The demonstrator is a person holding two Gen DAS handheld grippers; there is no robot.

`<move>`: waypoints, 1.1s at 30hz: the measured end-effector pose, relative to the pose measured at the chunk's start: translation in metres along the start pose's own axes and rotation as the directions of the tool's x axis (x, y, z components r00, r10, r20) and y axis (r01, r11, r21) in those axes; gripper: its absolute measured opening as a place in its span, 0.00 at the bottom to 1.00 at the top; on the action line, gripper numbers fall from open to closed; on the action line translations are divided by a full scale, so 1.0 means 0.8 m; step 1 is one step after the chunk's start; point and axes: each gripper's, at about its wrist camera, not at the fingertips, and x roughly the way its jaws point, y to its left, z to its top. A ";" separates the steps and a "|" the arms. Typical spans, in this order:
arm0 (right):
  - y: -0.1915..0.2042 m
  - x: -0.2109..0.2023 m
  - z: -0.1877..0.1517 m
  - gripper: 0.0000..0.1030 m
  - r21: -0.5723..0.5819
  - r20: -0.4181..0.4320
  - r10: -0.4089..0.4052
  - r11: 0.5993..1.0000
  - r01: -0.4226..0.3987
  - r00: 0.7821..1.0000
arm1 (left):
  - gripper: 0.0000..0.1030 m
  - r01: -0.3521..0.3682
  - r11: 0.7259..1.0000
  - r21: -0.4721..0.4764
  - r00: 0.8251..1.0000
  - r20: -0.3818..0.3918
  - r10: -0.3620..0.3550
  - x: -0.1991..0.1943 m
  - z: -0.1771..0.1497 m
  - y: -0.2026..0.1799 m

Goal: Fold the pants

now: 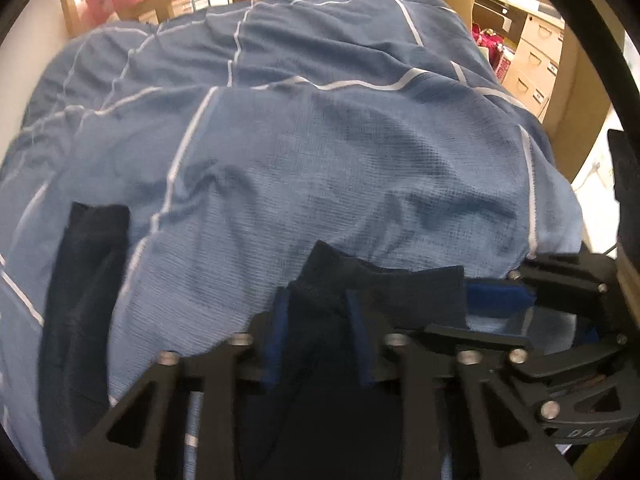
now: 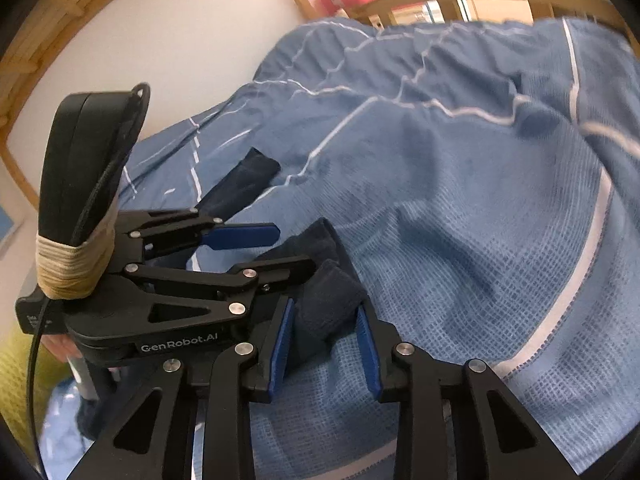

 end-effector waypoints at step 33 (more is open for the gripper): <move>0.033 -0.060 0.005 0.49 -0.130 0.130 -0.122 0.982 0.139 0.984 | 0.80 -0.299 0.835 -0.463 0.861 0.247 0.445 -0.159 -0.053 -0.021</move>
